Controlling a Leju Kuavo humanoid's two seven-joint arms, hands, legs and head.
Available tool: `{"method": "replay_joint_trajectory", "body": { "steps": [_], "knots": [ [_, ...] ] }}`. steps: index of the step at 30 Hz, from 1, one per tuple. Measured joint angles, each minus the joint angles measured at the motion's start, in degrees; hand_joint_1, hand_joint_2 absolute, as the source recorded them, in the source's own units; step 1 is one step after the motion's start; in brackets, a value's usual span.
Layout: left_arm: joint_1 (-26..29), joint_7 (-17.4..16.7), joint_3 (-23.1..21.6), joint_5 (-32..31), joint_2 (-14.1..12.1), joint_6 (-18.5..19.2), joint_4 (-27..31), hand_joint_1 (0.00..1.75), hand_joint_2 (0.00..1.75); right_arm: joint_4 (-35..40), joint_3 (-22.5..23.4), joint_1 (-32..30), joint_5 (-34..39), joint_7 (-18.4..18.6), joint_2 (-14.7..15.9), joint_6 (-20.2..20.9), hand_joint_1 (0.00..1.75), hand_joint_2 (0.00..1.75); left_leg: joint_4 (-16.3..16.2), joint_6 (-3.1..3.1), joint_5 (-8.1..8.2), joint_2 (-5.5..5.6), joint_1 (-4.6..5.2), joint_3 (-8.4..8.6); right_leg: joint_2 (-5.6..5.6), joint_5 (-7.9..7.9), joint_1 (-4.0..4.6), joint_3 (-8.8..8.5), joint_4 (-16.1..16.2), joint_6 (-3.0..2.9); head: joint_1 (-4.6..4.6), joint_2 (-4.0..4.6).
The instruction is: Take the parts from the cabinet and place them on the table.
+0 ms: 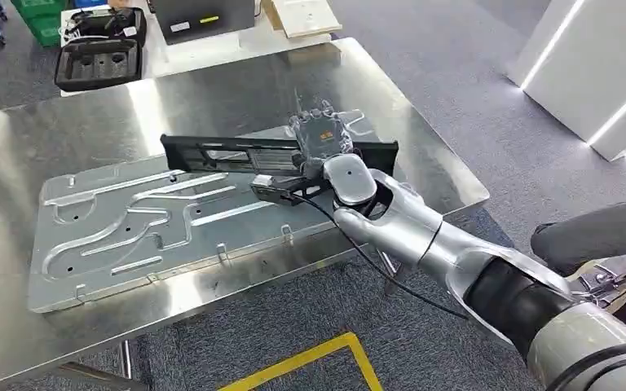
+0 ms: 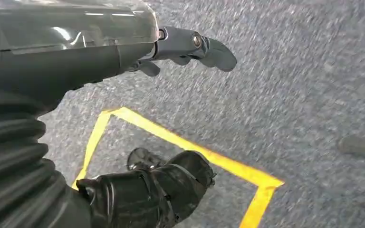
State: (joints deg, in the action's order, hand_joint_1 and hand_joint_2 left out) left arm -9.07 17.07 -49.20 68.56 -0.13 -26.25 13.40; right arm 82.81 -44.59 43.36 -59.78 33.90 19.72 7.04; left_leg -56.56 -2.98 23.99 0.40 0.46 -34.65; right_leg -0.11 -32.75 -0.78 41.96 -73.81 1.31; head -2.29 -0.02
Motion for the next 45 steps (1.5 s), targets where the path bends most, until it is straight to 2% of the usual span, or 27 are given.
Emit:
{"method": "replay_joint_trajectory", "body": {
  "steps": [1, 2, 3, 5, 6, 7, 11, 12, 15, 16, 18, 20, 21, 22, 26, 27, 28, 30, 31, 32, 34, 35, 36, 37, 41, 42, 45],
  "knots": [
    [0.01, 0.07, 0.0, -0.02, -0.02, 0.0, 0.0, 0.0, 1.75, -0.24, -0.06, -0.21, -0.02, 0.0, 0.0, 0.0, 0.0, 0.0, -0.07, 0.01, 0.04, 0.02, -0.02, -0.01, -0.01, -0.14, -0.31, 1.52, -2.34, 0.24, -0.02, 0.0],
    [0.03, 0.13, -0.02, 0.0, -0.02, -0.11, 0.0, 0.0, 0.0, -0.44, -0.06, -0.29, 0.0, -0.02, -0.04, 0.0, 0.0, 0.0, -0.23, 0.07, 0.16, 0.03, -0.1, -0.01, -0.03, 0.92, -0.57, 1.59, -1.81, 0.48, -0.04, 0.0],
    [0.11, 0.2, -0.02, 0.09, 0.0, -0.31, 0.0, 0.0, 0.0, -0.57, -0.09, -0.25, 0.0, -0.07, -0.04, 0.0, 0.0, 0.0, -0.55, 0.25, 0.39, 0.04, -0.23, -0.01, -0.03, 3.23, -0.84, 0.32, 1.2, 0.76, 0.0, 0.0],
    [0.22, 0.35, -0.02, 0.22, 0.04, -0.79, 0.0, 0.0, 0.0, -0.79, -0.09, -0.03, 0.0, -0.11, -0.09, -0.04, 0.0, 0.0, -1.66, 1.0, 1.16, 0.07, -0.59, -0.07, -0.13, 8.29, -1.31, -4.42, 11.01, 1.29, -0.04, 0.0],
    [0.17, 0.44, -0.02, 0.24, 0.0, -0.96, 0.0, 0.0, 0.0, -0.98, -0.09, 0.23, 0.0, -0.11, -0.13, -0.06, 0.0, 0.0, -2.26, 1.51, 1.58, 0.14, -0.38, -0.51, 0.03, 7.04, -1.17, -5.66, 13.16, 1.4, -0.04, 0.0],
    [0.04, 0.46, -0.02, 0.22, 0.0, -1.03, 0.0, 0.0, 0.0, -0.98, -0.11, 0.31, 0.0, -0.13, -0.24, -0.13, 0.0, 0.0, -2.95, 1.82, 1.8, 0.14, -0.21, -0.83, 0.33, 7.47, -1.06, -5.64, 13.46, 0.59, 0.09, 0.0],
    [0.23, 0.44, -0.02, 0.37, 0.0, -1.33, 0.0, 0.0, 0.0, -1.24, -0.13, 0.28, -0.02, -0.13, -0.48, -0.18, 0.0, 0.0, -2.81, 2.78, 1.99, 0.07, -0.54, -1.23, 0.3, 7.86, -0.94, -5.63, 13.75, -0.91, 0.04, 0.0],
    [0.21, 0.46, 0.0, 0.53, 0.0, -1.33, 0.0, 0.0, 0.0, -1.24, -0.13, 0.31, -0.04, -0.13, -0.57, -0.2, 0.0, 0.0, -4.56, 3.06, 3.39, -0.04, -0.61, -1.69, 0.19, 7.88, -0.93, -5.78, 13.83, -1.13, 0.04, 0.0],
    [0.51, 0.44, 0.0, 0.57, 0.04, -1.27, 0.0, 0.0, 0.0, -1.24, -0.15, 0.32, -0.15, 0.04, -0.72, -0.26, 0.0, 0.0, -16.88, 3.5, 9.34, -0.05, -0.68, -7.29, 0.07, 7.89, -0.65, -5.69, 13.87, -1.62, 0.02, 0.0],
    [0.63, 0.39, 0.0, 0.57, 0.07, -1.25, 0.0, 0.0, 0.0, -1.24, -0.24, 0.29, -0.17, 0.04, -0.79, -0.28, 0.0, 0.0, -19.54, 3.49, 9.91, -0.05, -0.67, -8.56, 0.09, 7.89, -0.51, -5.68, 13.86, -1.63, 0.02, 0.0],
    [0.78, 0.35, 0.0, 0.59, 0.07, -1.22, 0.0, 0.0, 0.0, -1.2, -0.52, 0.24, -0.22, 0.2, -0.85, -0.37, 0.0, 0.0, -16.91, 3.13, 7.3, -0.05, -0.64, -7.22, 0.22, 7.9, -0.32, -5.77, 13.85, -1.64, 0.02, 0.0],
    [0.92, 0.33, 0.0, 0.59, 0.02, -1.22, 0.0, 0.0, 0.0, -0.87, -0.63, 0.27, -0.31, 0.22, -0.98, -0.39, 0.0, 0.0, -6.68, 2.36, 2.46, -0.01, -0.46, -1.86, 0.29, 8.02, -0.29, -5.97, 13.77, -1.66, 0.04, 0.0],
    [0.84, 0.31, 0.0, 0.61, -0.02, -1.22, 0.0, 0.0, 0.0, -0.68, -0.63, 0.29, -0.35, 0.22, -1.03, -0.46, 0.0, 0.0, -2.96, 1.96, 2.37, 0.11, -0.29, -0.39, 0.25, 8.02, -0.35, -5.95, 13.79, -1.64, 0.02, 0.0],
    [0.81, 0.28, 0.0, 0.77, -0.09, -1.2, 0.0, 0.0, 0.0, -0.61, -0.63, 0.36, -0.42, 0.22, -1.03, -0.59, 0.0, 0.0, -2.61, 1.93, 2.05, 0.11, 0.11, 0.25, 0.28, 8.21, -0.01, -5.71, 13.75, -1.3, 0.04, 0.0],
    [1.15, 1.38, 0.0, 1.44, -0.07, -0.52, 0.0, 0.0, 0.0, 1.25, -0.7, -0.06, -1.07, 0.03, -1.07, -4.12, 0.0, 0.0, -1.45, 1.01, 0.99, -0.07, 0.07, -0.1, 0.43, 8.95, 0.03, -5.67, 14.45, 0.09, 0.0, 0.0],
    [1.09, 1.55, 0.0, 1.53, 0.04, -0.28, 0.0, 0.0, 0.0, 1.8, -0.7, -0.28, -1.05, -0.2, -1.09, -5.32, 0.0, 0.0, -0.91, 0.83, 0.29, -0.32, -0.26, 0.15, 0.37, 7.64, -0.39, -5.26, 13.64, 0.09, 0.04, 0.0],
    [1.06, 1.82, 0.0, 1.66, 0.11, -0.2, 0.0, 0.0, 0.0, 2.64, -0.7, -0.36, -0.94, -0.48, -1.14, -6.49, 0.0, 0.0, -0.57, 0.45, -0.06, -0.33, -0.2, -0.08, 0.25, 4.86, -0.14, -4.21, 11.19, 0.17, -0.17, 0.0],
    [1.24, 2.14, 0.0, 1.97, 0.09, -0.02, 0.0, 0.0, 0.0, 4.38, -0.7, -1.22, -0.38, -1.2, -1.18, -8.55, 0.0, 0.0, -0.71, 0.08, -0.53, -0.33, -0.11, -0.74, 0.3, -0.66, -0.2, -1.59, 2.29, 0.28, -0.15, 0.0],
    [1.34, 2.21, 0.0, 1.99, 0.09, 0.02, 0.0, 0.0, 0.0, 5.23, -0.7, -1.91, -0.06, -1.55, -1.2, -9.53, 0.0, 0.0, -0.82, 0.06, -0.75, -0.33, -0.01, -1.13, 0.29, -2.13, -0.23, -0.68, -1.17, 0.34, -0.15, 0.0],
    [1.46, 2.36, 0.02, 2.23, 0.09, 0.24, 0.0, 0.0, 0.0, 6.26, -0.7, -2.57, 0.04, -2.12, -1.29, -10.65, 0.0, 0.0, -1.03, 0.13, -0.98, -0.32, 0.0, -1.63, 0.29, -2.22, -0.24, -0.72, -2.42, 0.4, -0.15, 0.0],
    [1.71, 2.49, 0.04, 2.54, 0.13, 0.5, 0.0, 0.0, 0.0, 8.35, -0.7, -3.36, -0.33, -3.19, -1.51, -12.78, 0.0, 0.0, -1.58, 0.31, -1.36, -0.32, -0.02, -2.65, 0.27, 0.65, -0.33, -4.53, 2.65, 0.37, -0.17, 0.0],
    [1.87, 2.58, 0.04, 2.6, 0.24, 0.7, 0.0, 0.0, 0.0, 9.52, -0.7, -3.47, -0.72, -3.6, -1.64, -13.9, 0.0, 0.0, -2.04, 0.52, -1.51, -0.32, -0.07, -3.2, 0.21, 2.58, -0.43, -8.22, 8.42, 0.35, -0.17, 0.0],
    [1.91, 2.69, 0.04, 2.67, 0.24, 0.77, 0.0, 0.0, 0.0, 10.57, -0.7, -3.52, -1.2, -4.04, -1.79, -14.53, 0.0, 0.0, -2.65, 0.73, -1.64, -0.33, -0.04, -3.62, 0.12, 2.42, -0.51, -11.22, 13.37, 0.33, -0.15, 0.0],
    [1.95, 2.77, 0.04, 2.67, 0.24, 0.76, 0.0, 0.0, 0.0, 11.78, -0.7, -3.87, -1.51, -4.3, -1.96, -14.97, 0.0, 0.0, -2.74, 1.14, -1.91, -0.21, 0.17, -4.06, 0.31, 2.96, 0.08, -11.55, 13.12, 0.11, -0.15, 0.0],
    [2.28, 2.93, 0.07, 3.02, 0.24, 0.76, -0.02, 0.0, 0.0, 14.77, -0.7, -5.06, -2.77, -5.29, -2.4, -15.98, 0.0, 0.0, -2.5, 2.47, -3.44, 0.05, -0.02, -4.4, 0.28, 4.36, 0.15, -10.13, 13.96, -1.43, -0.17, 0.0],
    [2.36, 2.93, 0.09, 3.08, 0.24, 0.79, -0.02, 0.0, 0.0, 15.3, -0.7, -5.08, -3.19, -5.38, -2.49, -16.26, 0.0, 0.0, -3.26, 2.74, -2.05, -0.02, -0.35, -4.96, 0.11, 5.07, -0.07, -9.96, 14.05, -1.88, -0.15, 0.0],
    [2.69, 2.97, 0.09, 3.19, 0.39, 0.92, 0.0, 0.0, 0.0, 17.05, -0.7, -5.97, -4.29, -5.77, -2.78, -17.27, 0.0, 0.0, -13.34, 3.51, 8.2, -0.11, -0.61, -8.02, 0.1, 6.93, 0.0, -7.48, 14.08, -2.66, -0.11, 0.0]
  ]
}}
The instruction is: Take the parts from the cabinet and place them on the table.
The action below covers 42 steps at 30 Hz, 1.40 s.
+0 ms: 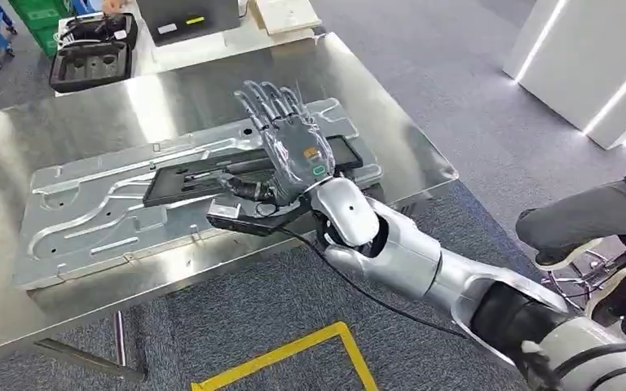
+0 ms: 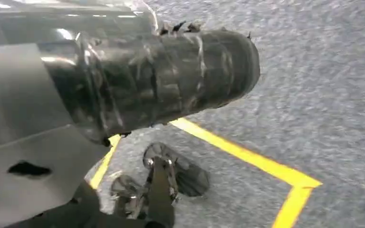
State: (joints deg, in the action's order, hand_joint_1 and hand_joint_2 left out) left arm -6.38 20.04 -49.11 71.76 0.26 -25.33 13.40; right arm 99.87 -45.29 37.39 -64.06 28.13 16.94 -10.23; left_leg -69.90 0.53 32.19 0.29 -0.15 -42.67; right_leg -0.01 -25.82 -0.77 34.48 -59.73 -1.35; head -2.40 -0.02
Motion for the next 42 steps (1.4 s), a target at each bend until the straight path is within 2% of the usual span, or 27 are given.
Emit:
{"method": "replay_joint_trajectory", "body": {
  "steps": [1, 3, 6, 7, 8, 11, 12, 13, 15, 16, 17, 18, 20, 21, 22, 23, 26, 27, 29, 31, 32, 34, 36, 37, 38, 39, 42],
  "knots": [
    [0.0, 0.04, 0.0, 0.11, 0.11, 0.02, -0.02, 0.0, 0.0, 0.6, 0.0, -0.59, -0.35, -0.06, 0.0, -0.56, 0.0, 0.0, -4.02, 0.14, 2.04, 0.0, -0.04, -0.59, 0.0, 0.64, 0.1, 0.89, -0.03, -0.02, 0.02, 0.0],
    [-0.05, 0.11, 0.0, 0.24, 0.17, 0.02, -0.02, 0.0, 0.0, 1.29, 0.0, -1.72, -0.81, -0.2, 0.0, -1.44, 0.0, 0.0, -6.86, 0.02, 1.14, 0.01, -0.03, 0.51, -0.04, 1.92, 0.25, 2.75, -0.13, 0.02, 0.02, 0.0],
    [0.07, 0.35, 0.04, 0.5, 0.2, 0.04, -0.02, 0.0, 0.0, 2.78, 0.04, -4.05, -1.09, -0.33, 0.0, -4.11, 0.0, 0.0, 4.24, -0.77, -3.36, 0.04, 0.2, 10.03, 0.04, 3.59, 0.27, 4.68, -0.16, 0.38, 0.02, 0.0],
    [-0.02, 0.46, 0.06, 0.5, 0.2, 0.07, -0.02, 0.0, 0.0, 3.46, 0.24, -5.46, -1.22, -0.5, 0.0, -5.84, 0.0, 0.0, 9.74, -1.24, -1.42, 0.14, 0.47, 14.03, -0.02, 3.97, 0.27, 4.85, -0.18, 0.62, 0.04, 0.0],
    [-0.08, 0.57, 0.11, 0.52, 0.2, 0.07, -0.02, 0.0, 0.0, 4.18, 0.61, -6.92, -1.51, -0.57, 0.02, -7.92, 0.0, 0.0, 12.92, -1.39, -0.6, 0.11, 0.81, 15.76, -0.17, 4.45, 0.25, 4.88, -0.07, 1.11, -0.04, 0.0],
    [0.07, 0.63, 0.3, 0.68, 0.24, 0.17, -0.02, 0.0, 0.0, 5.35, 2.59, -10.9, -2.38, -0.98, 0.09, -12.43, 0.0, 0.0, 13.06, -2.29, -2.15, 0.08, 1.26, 14.81, -0.31, 6.25, 0.04, 4.4, 1.11, 2.11, 0.04, 0.0],
    [0.28, 0.55, 0.33, 0.74, 0.37, 0.3, -0.02, 0.0, 0.0, 5.72, 3.58, -12.34, -2.7, -1.18, 0.26, -13.51, 0.0, 0.0, 14.2, -2.61, -3.46, -0.26, 0.32, 14.87, -0.22, 5.85, 0.16, 4.66, 0.85, 2.42, 0.0, 0.0],
    [0.27, 0.52, 0.35, 0.79, 0.5, 0.46, -0.02, 0.0, 0.0, 6.08, 4.42, -13.59, -2.95, -1.35, 0.44, -15.03, 0.0, 0.0, 14.47, -2.91, -4.31, -0.58, 0.51, 14.63, 0.06, 3.48, 0.16, 5.22, -0.09, 2.64, 0.02, 0.0],
    [0.35, 0.57, 0.35, 0.92, 0.5, 0.5, -0.02, 0.0, 0.0, 7.21, 6.54, -16.5, -3.12, -1.53, 1.01, -18.78, 0.0, 0.0, 14.4, -3.58, -5.72, -0.69, 0.57, 12.72, 0.06, -4.2, 0.12, 7.07, -7.5, 2.99, -0.02, 0.0],
    [0.35, 0.66, 0.35, 0.94, 0.5, 0.48, -0.02, 0.0, 0.0, 7.91, 7.87, -18.54, -3.08, -1.6, 1.14, -21.12, 0.0, 0.0, 14.37, -3.63, -6.37, -0.69, 0.62, 11.82, 0.07, -6.69, 0.01, 7.82, -11.85, 3.19, 0.02, 0.0],
    [0.35, 0.83, 0.35, 1.01, 0.5, 0.46, -0.02, 0.0, 0.0, 8.44, 9.21, -20.66, -2.9, -1.86, 1.22, -23.5, 0.0, 0.0, 14.25, -3.58, -7.01, -0.69, 0.63, 10.89, 0.07, -7.17, -0.09, 7.95, -14.9, 3.4, 0.0, 0.0],
    [0.35, 1.05, 0.37, 1.07, 0.59, 0.37, -0.02, 0.0, 0.0, 8.83, 10.3, -22.71, -2.69, -2.25, 1.31, -25.14, 0.0, 0.0, 14.05, -3.49, -7.6, -0.71, 0.62, 9.91, 0.07, -5.82, -0.25, 7.28, -15.87, 3.64, 0.02, 0.0],
    [0.4, 1.33, 0.39, 1.29, 0.79, 0.17, 0.0, 0.0, 0.0, 9.99, 13.82, -26.75, -1.48, -4.03, 1.36, -28.18, 0.0, 0.0, 13.17, -3.12, -8.54, -0.73, 0.51, 7.72, 0.03, -1.74, -0.86, 3.06, -12.04, 4.06, 0.02, 0.0],
    [0.45, 1.51, 0.39, 1.53, 0.83, 0.15, -0.02, 0.0, 0.0, 10.6, 16.27, -28.78, -0.28, -5.89, 1.2, -28.94, 0.0, 0.0, 12.38, -2.72, -8.86, -0.71, 0.41, 6.58, -0.1, -1.07, -1.22, -0.82, -7.21, 4.31, 0.0, 0.0],
    [0.53, 1.62, 0.42, 1.57, 0.81, 0.15, -0.02, 0.0, 0.0, 10.99, 18.53, -30.53, 2.18, -9.66, 0.64, -29.46, 0.0, 0.0, 11.55, -2.45, -8.99, -0.7, 0.44, 5.71, -0.16, -3.92, -1.42, -4.24, -2.01, 4.48, -0.06, 0.0],
    [0.6, 1.73, 0.42, 1.62, 0.81, 0.17, -0.02, 0.0, 0.0, 11.08, 20.58, -32.4, 4.85, -13.53, -0.29, -29.53, 0.0, 0.0, 10.74, -2.17, -9.05, -0.68, 0.58, 5.13, 0.17, -5.21, -0.55, -5.84, 1.06, 3.88, -0.09, 0.0],
    [0.86, 1.73, 0.46, 1.88, 0.81, 0.15, -0.02, 0.0, 0.0, 10.14, 31.05, -37.84, 17.35, -29.61, -5.78, -29.57, 0.0, 0.0, 10.79, -1.22, -10.55, -0.5, 0.17, 4.73, -0.17, -4.12, -0.16, -4.61, 0.63, 2.44, 0.02, 0.0],
    [1.19, 1.66, 0.46, 1.95, 0.81, 0.09, -0.04, 0.0, 0.0, 8.71, 34.24, -38.37, 21.18, -34.8, -7.26, -29.55, 0.0, 0.0, 10.57, -0.96, -10.31, -0.45, -0.09, 4.26, -0.48, -3.31, -0.42, -3.53, 0.85, 1.69, -0.04, 0.0],
    [1.31, 1.31, 0.46, 1.97, 0.94, -0.04, -0.04, 0.0, 0.0, 4.69, 41.9, -38.86, 28.79, -44.81, -10.83, -29.55, 0.0, 0.0, 6.7, -0.43, -3.8, -0.47, -0.21, 2.62, -0.53, -1.88, -0.41, -2.08, 0.87, 1.03, 0.15, 0.0],
    [1.33, 0.94, 0.46, 2.01, 1.2, -0.15, -0.04, 0.0, 0.0, 0.29, 48.98, -39.65, 33.1, -50.98, -13.84, -29.55, 0.0, 0.0, -1.24, -0.22, 2.63, -0.47, -0.28, 0.97, -0.7, -0.47, -0.32, -0.13, 0.84, 0.88, 0.15, 0.0],
    [1.28, 0.79, 0.46, 1.97, 1.22, -0.17, -0.04, 0.0, 0.0, -2.7, 52.76, -39.9, 35.4, -54.11, -15.2, -29.55, 0.0, 0.0, -4.83, -0.25, 3.77, -0.47, -0.27, 0.78, -0.84, 0.4, -0.21, 0.83, 0.78, 0.92, 0.15, 0.0],
    [1.2, 0.48, 0.46, 1.88, 1.25, -0.28, -0.04, 0.0, 0.0, -9.02, 58.7, -39.68, 39.09, -59.39, -16.88, -29.55, 0.0, 0.0, -5.55, -0.55, 0.67, -0.46, -0.23, 3.31, -0.98, 2.0, -0.13, 3.05, 0.74, 1.02, 0.15, 0.0],
    [1.25, 0.26, 0.46, 1.75, 1.25, -0.31, -0.04, 0.0, 0.0, -17.02, 65.01, -38.86, 42.55, -63.6, -18.14, -29.55, 0.0, 0.0, 0.82, -1.14, -3.08, -0.36, -0.04, 9.56, -0.95, 3.39, -0.16, 4.77, 0.75, 1.25, 0.15, 0.0],
    [1.24, -0.02, 0.46, 1.66, 1.25, -0.28, -0.04, 0.0, 0.0, -21.97, 68.58, -37.97, 44.49, -64.94, -18.65, -29.55, 0.0, 0.0, 6.12, -1.55, -2.44, -0.11, 0.15, 13.89, -0.86, 4.06, -0.23, 5.18, 0.73, 1.45, 0.15, 0.0],
    [1.04, -0.15, 0.46, 1.51, 1.25, -0.28, -0.04, 0.0, 0.0, -29.28, 73.29, -36.96, 47.18, -65.23, -19.17, -29.37, 0.0, 0.0, 12.53, -1.81, 0.31, 0.1, 0.73, 18.21, -0.88, 4.55, -0.08, 5.47, 0.81, 1.91, 0.15, 0.0],
    [0.76, -0.37, 0.46, 1.24, 1.25, -0.28, -0.04, 0.0, 0.0, -35.33, 77.19, -35.99, 48.86, -63.64, -19.45, -29.02, 0.0, 0.0, 15.24, -1.81, 1.31, 0.07, 0.79, 19.29, -1.14, 5.29, -0.2, 5.36, 1.0, 2.28, 0.04, 0.0],
    [0.67, -1.03, 0.31, 1.05, 1.31, -0.37, -0.04, 0.0, 0.0, -47.9, 82.35, -35.13, 49.57, -57.91, -19.93, -27.01, 0.0, 0.0, 15.81, -2.8, -0.69, -0.21, 1.15, 17.88, -1.08, 7.85, -0.4, 5.07, 2.76, 3.45, 0.09, 0.0]
  ]
}}
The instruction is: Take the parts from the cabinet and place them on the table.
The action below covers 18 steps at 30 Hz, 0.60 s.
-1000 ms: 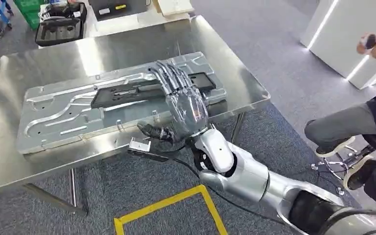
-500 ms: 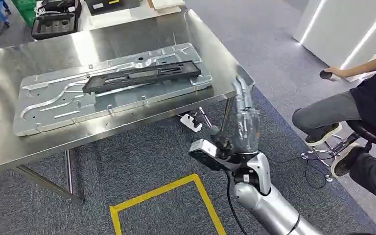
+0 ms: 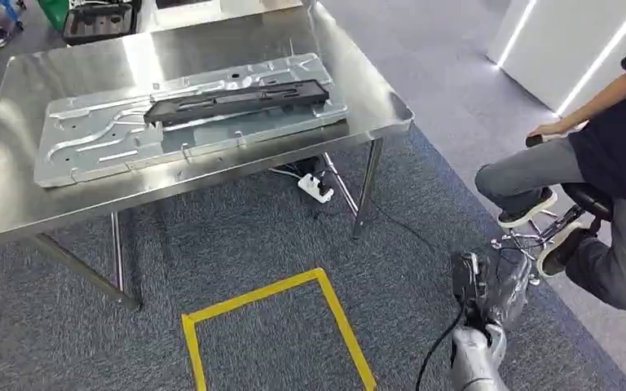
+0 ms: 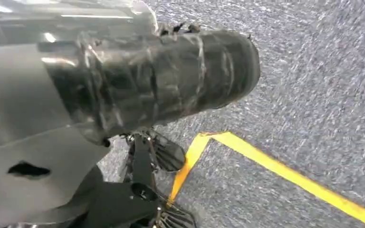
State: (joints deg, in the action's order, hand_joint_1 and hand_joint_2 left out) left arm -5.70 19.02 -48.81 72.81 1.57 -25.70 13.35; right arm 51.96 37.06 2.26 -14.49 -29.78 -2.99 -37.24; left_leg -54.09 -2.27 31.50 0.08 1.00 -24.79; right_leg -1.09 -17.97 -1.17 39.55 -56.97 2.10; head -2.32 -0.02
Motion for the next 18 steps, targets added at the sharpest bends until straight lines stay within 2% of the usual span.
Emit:
{"method": "replay_joint_trajectory", "body": {
  "steps": [1, 2, 3, 4, 5, 6, 7, 8, 9, 10, 11, 12, 13, 14, 15, 16, 17, 18],
  "knots": [
    [-0.07, -0.22, -0.04, -0.07, 0.2, -0.02, 0.0, 0.0, 0.0, -2.82, 0.85, 0.27, -0.18, 1.33, -0.31, 0.52, 0.0, 0.0, 0.75, -0.26, -1.36, -0.74, -0.62, 0.08, 0.51, -1.1, -0.47, 0.78, -0.48, -0.19, 0.05, 0.0],
    [-0.26, -0.26, -0.07, -0.13, 0.18, -0.16, 0.0, 0.0, 0.0, -6.03, 1.7, 0.62, -0.33, 2.88, -0.51, 1.18, 0.0, 0.0, 1.24, -1.0, -2.52, -0.87, -0.18, -0.79, 0.81, -5.4, -0.04, 1.8, -2.94, -0.11, -0.29, 0.02],
    [-0.47, -0.5, -0.07, -0.28, 0.18, -0.15, 0.0, 0.0, 0.0, -9.91, 3.19, 1.37, -0.63, 4.59, -0.53, 2.11, 0.0, 0.0, 1.08, -1.31, -3.15, -1.17, -0.1, -1.95, 0.87, -9.86, -0.1, 2.8, -7.15, -0.08, -0.22, 0.0],
    [-0.56, -0.59, -0.11, -0.55, 0.2, -0.15, 0.0, 0.0, 0.0, -12.99, 4.47, 2.1, -0.92, 6.01, -0.55, 2.93, 0.0, 0.0, 0.74, -1.24, -3.87, -1.17, -0.06, -2.85, 0.89, -12.84, -0.11, 3.48, -11.34, -0.01, -0.33, 0.02],
    [-0.65, -0.83, -0.26, -0.79, 0.22, -0.26, 0.0, 0.0, 0.0, -17.5, 6.28, 2.49, -1.42, 9.31, -0.64, 4.86, 0.0, 0.0, 0.33, -1.25, -4.38, -1.18, -0.03, -3.84, 0.94, -14.1, -0.11, 4.14, -15.37, 0.15, -0.3, 0.0],
    [-0.79, -1.03, -0.44, -1.18, 0.26, -0.33, 0.0, 0.0, 0.0, -19.95, 7.22, 2.44, -1.77, 12.68, -0.88, 6.93, 0.0, 0.0, -0.29, -1.16, -4.85, -1.17, -0.03, -5.08, 0.95, -13.22, -0.11, 3.94, -18.09, 0.3, -0.33, 0.0],
    [-0.95, -1.23, -0.48, -1.27, 0.33, -0.44, 0.0, 0.0, 0.0, -21.39, 7.59, 2.31, -2.1, 14.98, -1.21, 8.44, 0.0, 0.0, -1.0, -1.05, -5.21, -1.17, -0.05, -6.37, 0.94, -11.33, -0.25, 3.01, -18.5, 0.42, -0.35, 0.0],
    [-1.02, -1.66, -0.52, -1.46, 0.44, -0.53, 0.0, 0.0, 0.0, -23.38, 7.76, 2.35, -2.38, 17.09, -1.84, 9.71, 0.0, 0.0, -1.81, -0.79, -5.47, -1.18, -0.1, -7.83, 0.91, -9.24, -0.58, 0.71, -16.45, 0.59, -0.33, 0.0],
    [-1.18, -2.06, -0.55, -1.75, 0.46, -0.57, 0.0, 0.0, 0.0, -24.78, 8.01, 2.62, -2.47, 18.23, -2.13, 10.43, 0.0, 0.0, -2.77, -0.41, -5.74, -1.19, -0.19, -9.15, 0.88, -8.37, -1.0, -2.66, -12.32, 0.87, -0.31, 0.0],
    [-1.56, -2.58, -0.59, -1.9, 0.44, -0.66, 0.0, 0.0, 0.0, -26.17, 8.33, 3.02, -2.56, 19.33, -2.34, 11.21, 0.0, 0.0, -3.75, -0.14, -5.74, -1.2, -0.09, -9.99, 0.84, -9.5, -1.34, -6.33, -7.66, 1.22, -0.31, 0.0],
    [-1.82, -3.11, -0.63, -2.25, 0.39, -0.83, 0.0, 0.0, 0.0, -27.82, 8.82, 3.62, -3.02, 20.78, -2.61, 12.42, 0.0, 0.0, -4.76, 0.3, -5.66, -1.15, 0.04, -11.2, 0.97, -12.76, -0.82, -9.94, -2.67, 1.32, -0.7, 0.0],
    [-2.03, -3.65, -0.83, -2.52, 0.35, -0.94, 0.0, 0.0, 0.0, -29.16, 9.27, 3.67, -3.53, 22.13, -2.79, 13.66, 0.0, 0.0, -5.29, 0.46, -5.69, -1.14, 0.05, -11.22, 1.32, -12.76, -0.5, -9.44, -3.0, 0.02, -0.38, -0.02],
    [-2.41, -4.0, -1.01, -2.73, 0.31, -1.18, 0.0, 0.0, 0.0, -30.35, 9.43, 3.71, -3.89, 23.14, -3.24, 14.69, 0.0, 0.0, -6.02, 0.66, -5.79, -1.1, -0.03, -11.34, 1.09, -12.97, -0.55, -9.0, -2.55, -0.37, -0.55, 0.0],
    [-2.62, -4.26, -1.29, -2.89, 0.31, -1.31, 0.0, 0.0, 0.0, -30.96, 9.54, 3.71, -4.13, 23.76, -3.24, 15.17, 0.0, 0.0, -5.72, 0.67, -6.07, -1.03, -0.36, -11.31, 1.15, -12.84, -0.23, -8.97, -2.78, -0.72, -0.37, -0.02],
    [-2.61, -4.44, -1.6, -2.91, 0.31, -1.38, 0.0, 0.0, 0.0, -32.59, 10.02, 3.71, -4.41, 24.5, -3.33, 15.86, 0.0, 0.0, -5.93, 1.08, -6.29, -1.05, -0.55, -11.41, 1.05, -12.52, -0.23, -8.81, -2.7, -1.37, -0.39, 0.0],
    [-2.58, -4.53, -1.79, -2.95, 0.31, -1.51, 0.0, 0.0, 0.0, -33.58, 10.32, 3.92, -4.46, 25.02, -3.39, 16.19, 0.0, 0.0, -6.8, 1.4, -5.24, -0.74, -0.84, -11.89, 0.59, -12.18, -0.29, -8.64, -2.68, -1.9, -0.42, 0.0],
    [-2.52, -4.61, -1.84, -3.0, 0.31, -1.75, 0.0, 0.0, 0.0, -34.22, 10.48, 3.97, -4.77, 25.63, -3.39, 16.33, 0.0, 0.0, -8.92, 1.74, -2.7, -0.61, -0.83, -12.74, 0.63, -11.85, -0.26, -8.36, -2.68, -2.37, -0.37, 0.0],
    [-2.56, -4.81, -1.9, -3.22, 0.42, -1.86, 0.0, 0.0, 0.0, -34.72, 10.48, 4.0, -5.51, 26.44, -3.44, 16.44, 0.0, 0.0, -12.81, 1.98, 0.21, -0.6, -0.91, -14.17, 0.5, -11.52, -0.21, -7.9, -2.68, -2.66, -0.37, 0.0]
  ]
}}
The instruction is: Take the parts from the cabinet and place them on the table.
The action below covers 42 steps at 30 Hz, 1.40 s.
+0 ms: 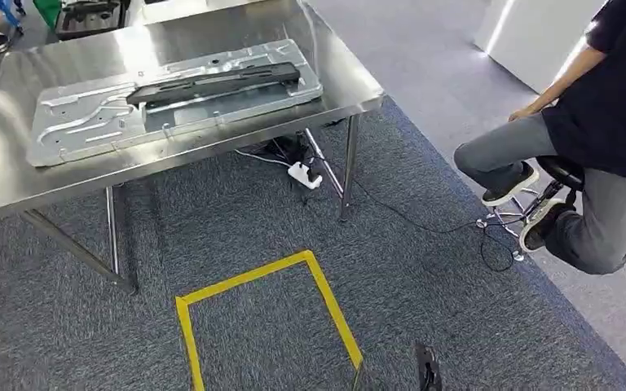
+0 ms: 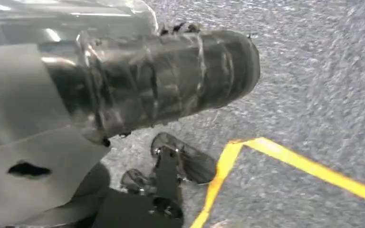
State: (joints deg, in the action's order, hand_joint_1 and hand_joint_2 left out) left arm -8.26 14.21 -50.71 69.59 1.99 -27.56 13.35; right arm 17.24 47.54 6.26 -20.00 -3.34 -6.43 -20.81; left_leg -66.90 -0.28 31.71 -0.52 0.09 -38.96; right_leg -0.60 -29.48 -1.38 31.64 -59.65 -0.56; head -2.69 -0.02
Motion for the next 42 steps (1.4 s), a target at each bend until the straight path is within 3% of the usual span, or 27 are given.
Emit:
{"method": "replay_joint_trajectory", "body": {
  "steps": [2, 3, 5, 7, 8, 9, 12, 13, 15, 17, 18, 19, 21, 22, 23, 24, 27, 28, 30, 32, 33, 34, 35, 37, 38, 39, 42],
  "knots": [
    [-0.11, -0.37, -0.2, -0.68, 0.04, -0.11, 0.0, 0.0, 0.0, -1.14, 0.0, 0.08, -1.77, 2.18, -0.09, 0.81, 0.0, 0.0, -8.66, 0.21, 4.23, 0.0, -0.15, -3.08, -0.49, 0.62, 0.31, 0.65, -0.07, -0.21, 0.0, 0.0],
    [-0.18, -0.57, -0.37, -1.05, 0.04, -0.22, 0.0, 0.0, 0.0, -1.59, 0.0, 0.07, -2.8, 2.95, -0.11, 0.94, 0.0, 0.0, -10.4, 0.16, 4.47, 0.0, -0.14, -3.3, -0.76, 0.84, 0.46, 1.05, -0.09, -0.22, 0.0, 0.0],
    [-0.27, -1.11, -1.01, -1.7, 0.04, -0.55, 0.0, 0.0, 0.0, -2.32, -0.02, 0.08, -5.4, 4.46, -0.11, 1.29, 0.0, 0.0, -6.49, -0.35, 1.53, -0.03, -0.1, -0.03, -1.34, 1.11, 0.69, 1.37, -0.13, -0.21, 0.02, 0.0],
    [-0.45, -1.64, -1.2, -2.32, 0.04, -0.9, 0.0, 0.0, 0.0, -3.01, -0.41, 0.12, -8.36, 6.02, -0.13, 1.88, 0.0, 0.0, 3.43, -1.43, -2.79, -0.67, 0.38, 6.21, -2.06, 1.12, 0.85, 1.14, -0.11, -0.2, 0.02, 0.0],
    [-0.83, -1.99, -1.33, -2.71, 0.04, -0.98, 0.0, 0.0, 0.0, -3.52, -0.79, 0.14, -9.42, 6.64, -0.31, 2.05, 0.0, 0.0, 6.87, -2.01, -1.93, -2.31, 0.99, 7.98, -2.58, 1.2, 0.9, 1.12, -0.06, -0.07, -0.02, 0.0],
    [-1.16, -2.21, -1.57, -2.93, 0.04, -1.03, 0.0, 0.0, 0.0, -3.85, -1.2, 0.21, -10.58, 7.34, -0.35, 2.34, 0.0, 0.0, 8.02, -2.15, -2.07, -2.61, 1.48, 8.63, -2.97, 1.46, 0.85, 1.22, 0.04, 0.34, 0.02, 0.0],
    [-1.51, -2.91, -2.47, -3.65, 0.04, -1.05, 0.0, 0.0, 0.0, -4.52, -2.21, 0.42, -13.42, 9.29, -0.59, 3.78, 0.0, 0.0, 9.19, -2.53, -2.42, -1.39, 1.71, 8.31, -4.51, 2.05, 0.76, 1.01, 0.7, 1.26, 0.0, 0.0],
    [-1.4, -3.19, -2.75, -3.96, 0.11, -1.05, 0.0, 0.0, 0.0, -4.63, -2.51, 0.36, -14.01, 9.75, -0.68, 4.2, 0.0, 0.0, 10.9, -2.93, -3.47, -0.88, 0.68, 9.46, -3.97, 1.47, 0.88, 1.0, 0.41, 1.58, -0.02, 0.0],
    [-1.57, -3.54, -2.84, -4.15, 0.22, -1.11, 0.0, 0.0, 0.0, -4.85, -3.19, 0.35, -14.83, 10.0, -0.68, 5.05, 0.0, 0.0, 11.45, -3.25, -4.12, -0.31, 0.66, 9.23, -0.44, -1.85, 0.75, 3.04, -4.18, 1.96, -0.11, 0.0],
    [-1.87, -3.65, -3.08, -4.48, 0.35, -1.09, 0.0, 0.0, 0.0, -5.22, -3.43, 0.3, -15.14, 10.25, -0.7, 5.29, 0.0, 0.0, 11.17, -3.48, -4.31, 0.63, 0.7, 8.56, 0.3, -5.83, 0.52, 7.13, -13.36, 2.37, -0.07, 0.0],
    [-1.9, -3.69, -3.19, -4.52, 0.39, -1.09, 0.0, 0.0, 0.0, -5.33, -3.56, 0.19, -15.17, 10.36, -0.7, 5.31, 0.0, 0.0, 10.9, -3.47, -4.35, 1.17, 0.72, 8.29, 0.37, -6.34, 0.49, 8.28, -15.98, 2.57, -0.09, 0.0],
    [-1.86, -3.74, -3.28, -4.52, 0.41, -1.09, 0.0, 0.0, 0.0, -5.4, -3.69, 0.08, -15.16, 10.4, -0.7, 5.42, 0.0, 0.0, 10.54, -3.44, -4.37, 1.75, 0.67, 8.07, 0.38, -5.64, 0.42, 8.2, -16.01, 2.75, -0.09, 0.0],
    [-1.79, -3.87, -3.78, -4.55, 0.46, -1.09, 0.0, 0.0, 0.0, -5.48, -4.26, 0.04, -15.29, 10.66, -0.66, 5.88, 0.0, 0.0, 9.34, -3.11, -4.13, 3.06, 0.38, 7.47, 0.62, -0.92, 0.01, 4.15, -8.29, 3.09, -0.09, 0.0],
    [-1.84, -3.89, -4.0, -4.59, 0.48, -1.09, 0.0, 0.0, 0.0, -5.48, -4.39, 0.09, -15.47, 10.88, -0.61, 6.08, 0.0, 0.0, 8.51, -2.75, -3.86, 3.64, 0.23, 7.04, 1.52, 1.28, -0.31, 1.52, -3.21, 3.34, -0.09, 0.0],
    [-1.89, -3.89, -4.09, -4.65, 0.46, -1.09, 0.0, 0.0, 0.0, -5.64, -4.7, 0.21, -15.75, 11.1, -0.61, 6.21, 0.0, 0.0, 7.8, -2.35, -3.59, 4.06, 0.19, 6.32, 4.22, -0.38, -0.54, 0.46, -1.23, 3.36, -0.07, 0.0],
    [-2.07, -4.0, -4.11, -4.72, 0.46, -1.11, 0.0, 0.0, 0.0, -5.77, -5.02, 0.25, -16.08, 11.4, -0.63, 6.49, 0.0, 0.0, 6.65, -2.01, -3.35, 4.5, 0.45, 5.7, 4.07, 0.0, -0.29, 0.87, -0.67, 2.65, -0.05, 0.0],
    [-2.0, -4.35, -4.15, -4.98, 0.48, -1.16, 0.0, 0.0, 0.0, -5.81, -5.88, 0.19, -16.24, 11.75, -0.63, 6.86, 0.0, 0.0, 7.15, -1.1, -4.04, 5.54, 0.25, 5.16, 2.45, 0.39, 0.08, 0.81, -0.95, 1.57, -0.04, 0.0],
    [-1.95, -4.41, -4.17, -5.05, 0.46, -1.22, 0.0, 0.0, 0.0, -5.94, -6.03, 0.1, -16.13, 11.97, -0.68, 6.93, 0.0, 0.0, 6.82, -1.0, -3.78, 5.25, 0.23, 4.63, 1.72, 0.74, -0.37, 0.84, -0.48, 0.96, -0.04, 0.0],
    [-1.92, -4.41, -4.24, -5.07, 0.46, -1.44, 0.0, 0.0, 0.0, -5.94, -6.41, 0.12, -16.19, 11.97, -0.63, 7.1, 0.0, 0.0, 2.81, -0.27, -0.8, 1.79, 0.26, 2.92, 0.89, 1.09, -0.34, 0.94, -0.29, 0.42, 0.2, 0.0],
    [-2.03, -4.41, -4.59, -5.05, 0.48, -1.73, 0.0, 0.0, 0.0, -6.03, -7.06, -0.03, -16.43, 11.97, -0.61, 7.76, 0.0, 0.0, -5.84, 0.3, 3.32, 1.22, -0.22, -1.02, -0.37, 1.16, -0.23, 1.29, -0.29, 0.32, 0.2, 0.0],
    [-1.98, -4.29, -4.76, -5.0, 0.5, -1.96, 0.0, 0.0, 0.0, -6.1, -7.38, -0.11, -16.71, 11.97, -0.59, 8.11, 0.0, 0.0, -9.29, 0.49, 4.31, 1.16, -0.36, -2.54, -1.1, 1.17, -0.22, 1.36, -0.3, 0.33, 0.2, 0.0],
    [-1.92, -4.15, -4.79, -4.81, 0.52, -2.1, 0.0, 0.0, 0.0, -6.12, -7.59, -0.12, -17.07, 11.97, -0.59, 8.24, 0.0, 0.0, -9.9, 0.61, 3.91, 1.09, -0.49, -2.66, -1.72, 1.17, -0.23, 1.35, -0.3, 0.33, 0.2, 0.0],
    [-1.89, -3.93, -4.79, -4.63, 0.52, -2.25, 0.0, 0.0, 0.0, -6.14, -7.8, -0.1, -17.4, 11.89, -0.59, 8.59, 0.0, 0.0, -7.9, 0.64, 2.32, 0.94, -0.62, -1.44, -2.35, 1.17, -0.25, 1.3, -0.3, 0.34, 0.2, 0.0],
    [-1.77, -3.43, -4.81, -4.55, 0.5, -2.56, 0.0, 0.0, 0.0, -6.23, -8.44, -0.1, -17.66, 11.69, -0.63, 9.07, 0.0, 0.0, 1.57, 0.46, -2.25, -0.34, -0.65, 3.79, -3.5, 1.13, -0.33, 1.11, -0.29, 0.45, 0.2, 0.0],
    [-1.82, -3.0, -4.81, -4.52, 0.5, -2.75, 0.0, 0.0, 0.0, -6.25, -8.81, -0.09, -18.09, 11.6, -0.66, 9.14, 0.0, 0.0, 6.42, 0.22, -3.32, -2.68, -0.57, 6.38, -4.02, 1.13, -0.31, 0.97, -0.29, 0.66, 0.2, 0.0],
    [-1.98, -2.64, -4.81, -4.52, 0.5, -2.89, 0.0, 0.0, 0.0, -6.25, -9.01, -0.1, -18.42, 11.54, -0.68, 9.13, 0.0, 0.0, 7.78, 0.08, -2.48, -3.99, 0.44, 6.61, -4.51, 1.02, 0.14, 1.02, -0.39, 1.22, 0.22, 0.0],
    [-1.56, -1.57, -4.85, -4.52, 0.48, -3.28, 0.0, 0.0, 0.0, -6.27, -9.55, 0.01, -18.86, 11.36, -0.7, 9.55, 0.0, 0.0, 7.84, -0.85, -2.84, -1.96, 0.53, 6.03, -6.1, 1.28, 0.01, 0.37, 0.44, 2.3, 0.11, 0.0]
  ]
}}
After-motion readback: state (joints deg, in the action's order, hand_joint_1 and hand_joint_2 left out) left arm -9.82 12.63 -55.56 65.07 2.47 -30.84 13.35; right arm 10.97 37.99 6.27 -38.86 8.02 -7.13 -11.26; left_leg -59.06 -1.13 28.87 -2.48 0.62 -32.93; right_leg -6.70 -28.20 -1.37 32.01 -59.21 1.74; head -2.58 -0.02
